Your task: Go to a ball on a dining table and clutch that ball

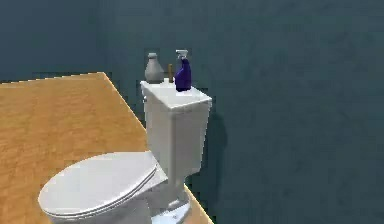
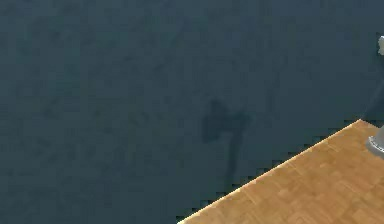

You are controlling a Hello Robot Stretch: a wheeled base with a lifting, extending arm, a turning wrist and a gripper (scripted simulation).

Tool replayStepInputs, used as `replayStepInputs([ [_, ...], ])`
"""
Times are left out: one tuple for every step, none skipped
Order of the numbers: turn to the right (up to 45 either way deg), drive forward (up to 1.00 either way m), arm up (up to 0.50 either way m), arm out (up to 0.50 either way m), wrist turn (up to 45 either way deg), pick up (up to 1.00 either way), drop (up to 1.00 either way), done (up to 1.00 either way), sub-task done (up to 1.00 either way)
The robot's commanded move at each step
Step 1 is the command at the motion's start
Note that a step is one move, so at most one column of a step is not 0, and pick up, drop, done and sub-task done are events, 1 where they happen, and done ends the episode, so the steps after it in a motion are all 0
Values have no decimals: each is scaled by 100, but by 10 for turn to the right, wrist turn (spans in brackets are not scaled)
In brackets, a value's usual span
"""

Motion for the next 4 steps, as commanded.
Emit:
replayStepInputs([
  [-450,0,0,0,0,0,0,0,0],
  [-450,0,0,0,0,0,0,0,0],
  [-30,0,0,0,0,0,0,0,0],
  [0,100,0,0,0,0,0,0,0],
])
